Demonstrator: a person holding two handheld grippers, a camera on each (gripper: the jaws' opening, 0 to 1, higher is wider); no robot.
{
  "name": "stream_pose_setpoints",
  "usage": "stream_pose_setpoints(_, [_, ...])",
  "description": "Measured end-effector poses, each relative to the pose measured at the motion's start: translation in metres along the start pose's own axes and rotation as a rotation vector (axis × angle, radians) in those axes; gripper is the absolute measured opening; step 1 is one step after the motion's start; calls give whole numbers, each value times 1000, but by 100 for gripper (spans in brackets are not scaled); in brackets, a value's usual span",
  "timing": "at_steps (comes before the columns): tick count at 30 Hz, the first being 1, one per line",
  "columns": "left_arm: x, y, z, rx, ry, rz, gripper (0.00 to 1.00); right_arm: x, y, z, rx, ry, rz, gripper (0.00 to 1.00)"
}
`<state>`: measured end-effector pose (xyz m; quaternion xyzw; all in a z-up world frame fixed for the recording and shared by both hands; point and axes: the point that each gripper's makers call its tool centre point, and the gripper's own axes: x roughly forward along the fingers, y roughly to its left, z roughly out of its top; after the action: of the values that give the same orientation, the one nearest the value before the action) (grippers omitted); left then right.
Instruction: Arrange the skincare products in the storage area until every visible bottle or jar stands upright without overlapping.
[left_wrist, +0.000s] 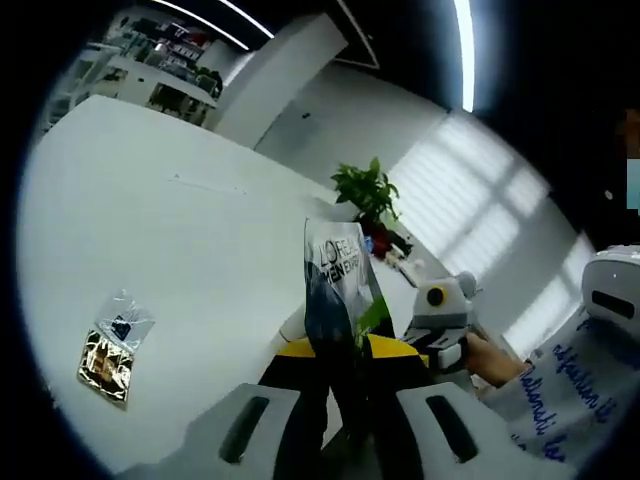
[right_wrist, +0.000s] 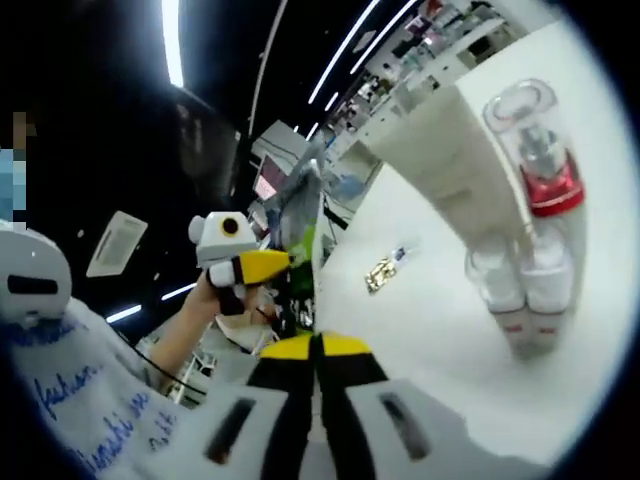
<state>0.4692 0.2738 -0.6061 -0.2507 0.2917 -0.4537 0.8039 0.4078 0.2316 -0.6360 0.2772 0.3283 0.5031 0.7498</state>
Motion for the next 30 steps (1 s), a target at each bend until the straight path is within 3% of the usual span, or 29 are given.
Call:
stream_pose_setpoints(3, [-3, 3, 16, -24, -51, -16, 11, -2, -5, -9, -38, 52, -31, 1])
stream_pose_setpoints(5, [-5, 8, 22, -27, -60, -2, 9, -3, -6, -10, -32, 53, -30, 1])
stream_pose_setpoints(9, [-1, 10, 23, -12, -37, 0, 7, -3, -7, -9, -22, 46, -32, 1])
stream_pose_setpoints(24, [18, 48, 10, 43, 69, 113, 0, 4, -17, -8, -40, 58, -62, 1])
stream_pose_setpoints(30, [29, 70, -4, 102, 150, 181, 0, 9, -24, -9, -76, 77, -99, 1])
